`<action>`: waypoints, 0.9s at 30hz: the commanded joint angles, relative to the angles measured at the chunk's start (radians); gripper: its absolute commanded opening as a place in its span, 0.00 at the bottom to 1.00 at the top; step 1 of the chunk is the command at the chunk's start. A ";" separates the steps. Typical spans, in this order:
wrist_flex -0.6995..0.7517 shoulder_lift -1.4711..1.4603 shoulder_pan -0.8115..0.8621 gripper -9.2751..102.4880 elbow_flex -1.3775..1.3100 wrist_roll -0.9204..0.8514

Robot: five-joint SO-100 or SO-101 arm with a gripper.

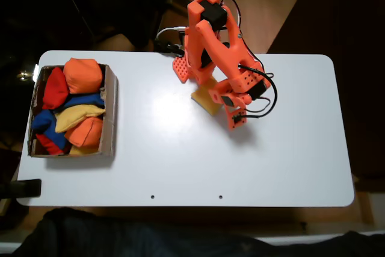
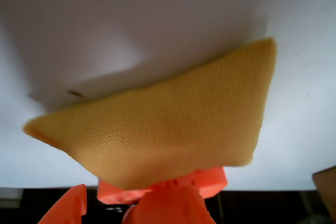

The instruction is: Grasp a bag and put it in the box.

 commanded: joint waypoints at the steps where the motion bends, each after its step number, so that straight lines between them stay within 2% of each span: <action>1: -0.011 -0.008 -0.003 0.40 -0.035 0.006; 27: -0.031 -0.009 0.000 0.40 -0.023 0.008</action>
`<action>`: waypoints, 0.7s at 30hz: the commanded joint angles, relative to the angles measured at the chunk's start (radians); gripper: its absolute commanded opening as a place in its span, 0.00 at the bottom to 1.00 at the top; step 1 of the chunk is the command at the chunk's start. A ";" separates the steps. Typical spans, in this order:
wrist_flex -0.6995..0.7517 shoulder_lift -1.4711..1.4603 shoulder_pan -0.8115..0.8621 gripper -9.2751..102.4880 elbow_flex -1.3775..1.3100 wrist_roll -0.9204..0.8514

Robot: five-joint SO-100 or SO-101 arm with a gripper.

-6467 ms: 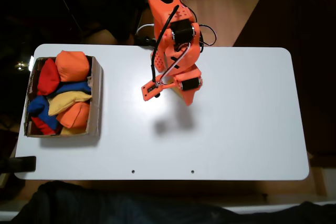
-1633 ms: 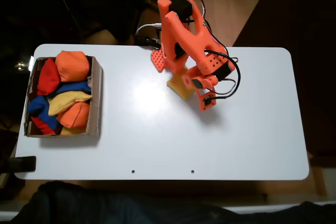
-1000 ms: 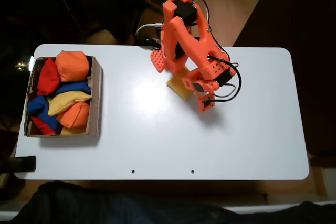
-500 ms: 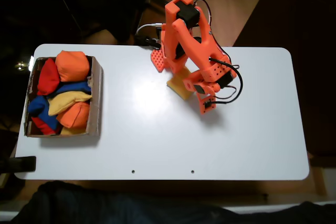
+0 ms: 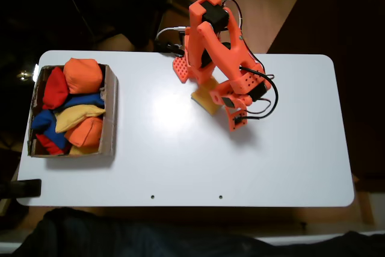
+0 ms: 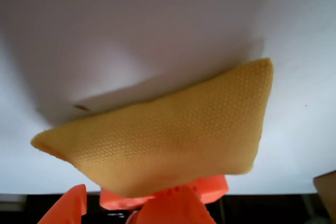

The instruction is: Grasp a bag and put it in the box.

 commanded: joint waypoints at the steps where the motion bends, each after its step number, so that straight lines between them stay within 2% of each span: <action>1: -0.009 0.009 0.000 0.40 -0.009 0.002; 21: -0.164 0.092 0.021 0.40 0.109 0.011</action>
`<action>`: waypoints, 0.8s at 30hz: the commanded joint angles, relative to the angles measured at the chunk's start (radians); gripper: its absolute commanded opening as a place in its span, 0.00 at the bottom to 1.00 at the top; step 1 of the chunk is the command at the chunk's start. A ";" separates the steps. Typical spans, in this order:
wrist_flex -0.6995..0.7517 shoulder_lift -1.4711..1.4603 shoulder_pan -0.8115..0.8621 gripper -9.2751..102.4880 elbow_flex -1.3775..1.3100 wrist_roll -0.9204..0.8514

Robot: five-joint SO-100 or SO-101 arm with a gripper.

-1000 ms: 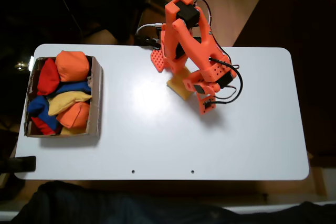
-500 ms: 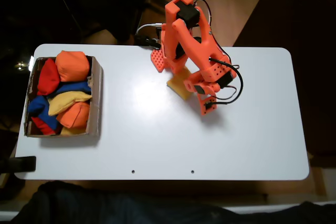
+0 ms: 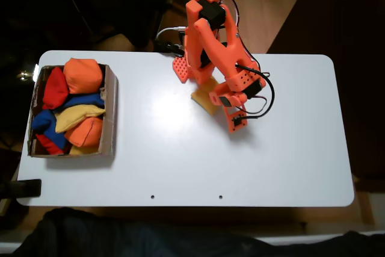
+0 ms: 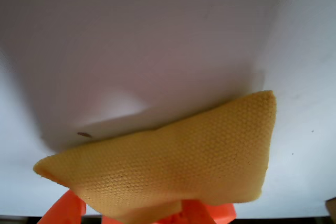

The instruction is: Grasp a bag and put it in the box.

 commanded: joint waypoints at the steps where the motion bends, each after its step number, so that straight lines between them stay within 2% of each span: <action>1: -0.029 0.034 0.009 0.40 0.011 0.008; 24: -0.034 0.183 -0.038 0.40 0.120 0.037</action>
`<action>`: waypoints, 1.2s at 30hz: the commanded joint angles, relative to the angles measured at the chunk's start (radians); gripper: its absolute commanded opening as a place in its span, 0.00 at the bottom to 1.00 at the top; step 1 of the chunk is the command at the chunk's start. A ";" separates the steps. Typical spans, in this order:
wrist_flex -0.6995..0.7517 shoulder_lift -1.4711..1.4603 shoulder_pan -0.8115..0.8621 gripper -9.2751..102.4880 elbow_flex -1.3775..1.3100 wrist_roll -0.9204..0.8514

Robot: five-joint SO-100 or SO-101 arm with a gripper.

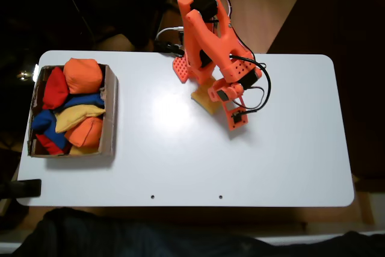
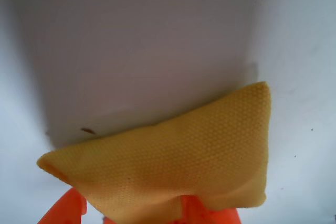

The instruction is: Grasp a bag and put it in the box.

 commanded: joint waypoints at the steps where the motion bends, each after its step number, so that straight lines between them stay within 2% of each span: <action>1: 0.005 0.021 -0.014 0.40 0.009 0.005; 26: -0.054 0.034 0.009 0.40 0.101 -0.051; 36: -0.072 0.018 0.028 0.23 0.106 -0.058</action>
